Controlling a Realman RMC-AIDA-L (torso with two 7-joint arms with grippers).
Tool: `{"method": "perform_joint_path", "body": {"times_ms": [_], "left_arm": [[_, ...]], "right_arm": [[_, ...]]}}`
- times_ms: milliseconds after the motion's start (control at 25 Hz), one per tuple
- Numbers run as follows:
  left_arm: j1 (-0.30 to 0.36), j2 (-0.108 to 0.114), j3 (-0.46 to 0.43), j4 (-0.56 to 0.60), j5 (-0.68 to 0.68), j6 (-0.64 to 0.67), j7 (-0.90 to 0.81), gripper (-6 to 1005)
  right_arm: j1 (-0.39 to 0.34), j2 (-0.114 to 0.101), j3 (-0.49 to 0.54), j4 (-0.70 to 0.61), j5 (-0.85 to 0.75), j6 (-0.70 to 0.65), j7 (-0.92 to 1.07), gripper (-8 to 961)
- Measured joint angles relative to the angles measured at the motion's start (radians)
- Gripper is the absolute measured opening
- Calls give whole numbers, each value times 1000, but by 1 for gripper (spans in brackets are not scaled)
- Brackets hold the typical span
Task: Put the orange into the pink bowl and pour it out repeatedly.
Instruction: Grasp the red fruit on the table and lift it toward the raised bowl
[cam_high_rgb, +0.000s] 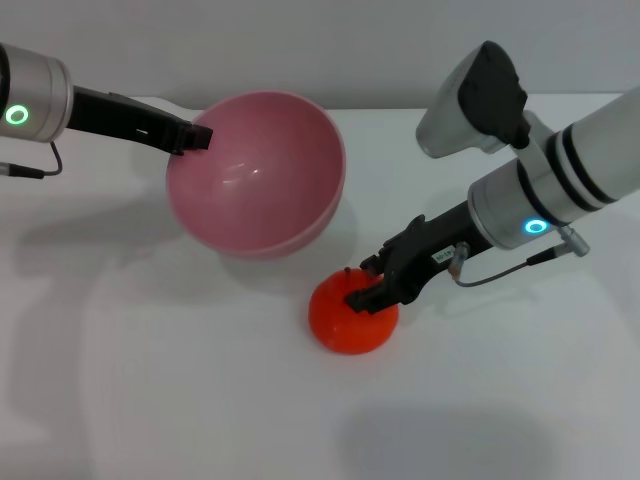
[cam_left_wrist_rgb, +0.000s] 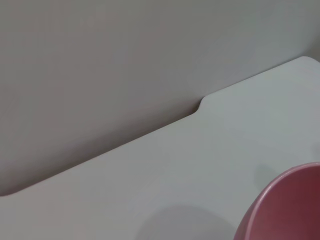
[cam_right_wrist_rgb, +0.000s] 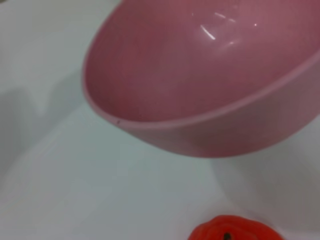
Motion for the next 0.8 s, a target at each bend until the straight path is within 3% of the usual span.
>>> {"method": "perform_joint_path", "body": {"times_ms": [440,800], "left_arm": [[2,-10,5,0,0,-4,3,46],[7,-10,3,0,0,-9,6,46]], "right_arm": [[4,4,-93,85,80,126,-3,434],[-19,6,-96,66,89,126,-4,244]]}}
